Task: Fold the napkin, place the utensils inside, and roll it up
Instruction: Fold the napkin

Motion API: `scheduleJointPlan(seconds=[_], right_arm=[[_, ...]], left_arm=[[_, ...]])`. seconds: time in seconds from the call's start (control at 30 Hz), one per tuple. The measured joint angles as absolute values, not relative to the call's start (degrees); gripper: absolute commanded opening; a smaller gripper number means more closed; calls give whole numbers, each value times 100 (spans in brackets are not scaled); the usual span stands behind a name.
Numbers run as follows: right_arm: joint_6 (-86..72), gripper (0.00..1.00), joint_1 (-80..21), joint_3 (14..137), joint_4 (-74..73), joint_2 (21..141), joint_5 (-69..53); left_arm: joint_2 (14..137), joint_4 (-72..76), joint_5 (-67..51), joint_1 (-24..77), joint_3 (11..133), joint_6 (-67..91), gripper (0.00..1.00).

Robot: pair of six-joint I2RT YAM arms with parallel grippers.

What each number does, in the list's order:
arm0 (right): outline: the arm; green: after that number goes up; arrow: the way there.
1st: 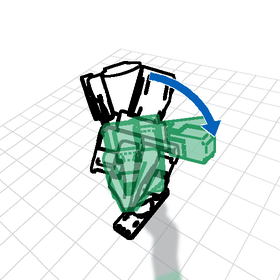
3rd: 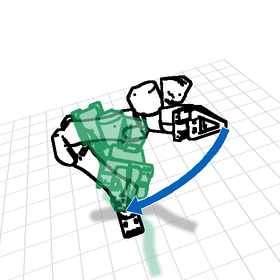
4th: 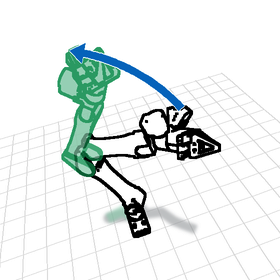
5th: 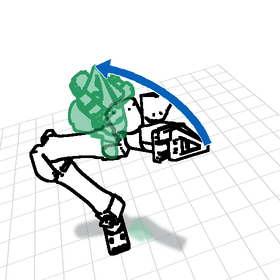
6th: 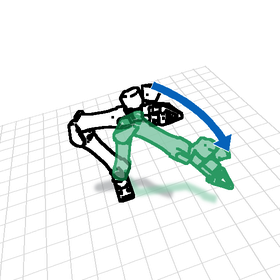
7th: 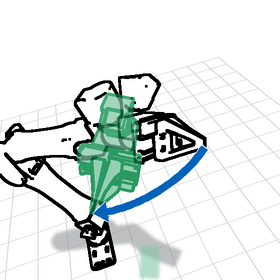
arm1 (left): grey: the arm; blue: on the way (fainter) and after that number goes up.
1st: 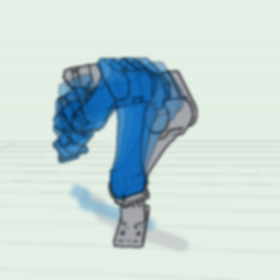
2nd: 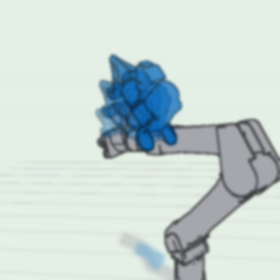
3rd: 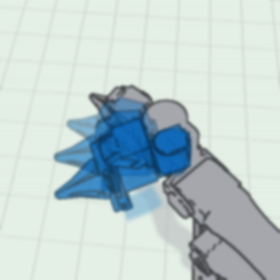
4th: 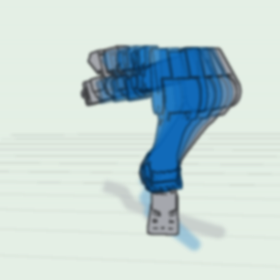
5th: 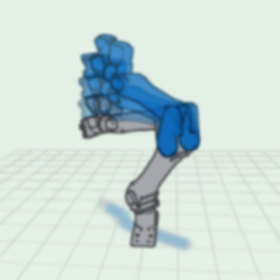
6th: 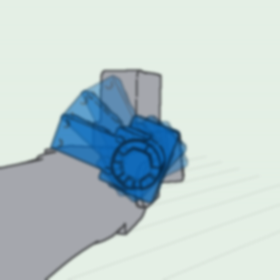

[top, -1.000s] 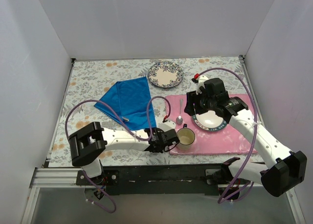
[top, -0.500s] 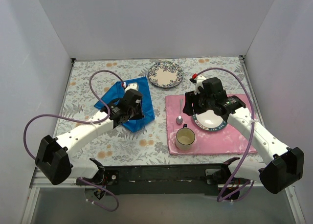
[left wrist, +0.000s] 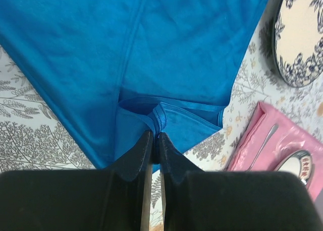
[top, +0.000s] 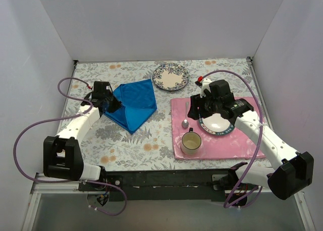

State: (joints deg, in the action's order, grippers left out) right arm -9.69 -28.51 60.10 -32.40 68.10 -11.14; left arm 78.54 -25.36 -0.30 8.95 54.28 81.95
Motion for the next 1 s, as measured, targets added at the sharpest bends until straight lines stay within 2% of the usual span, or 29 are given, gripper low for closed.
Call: scheduleJointPlan(seconds=[0.43,1.0], right_arm=[[-980,64,-2851,6010,-3133,6810,-1306],[-989,64,-2851,5922,-3081,6879,-1431]], left_arm=[[8195,-2296,-871,-493,5485,8554,0],[8901,-1916,-1533,-982,5684,8436,0]])
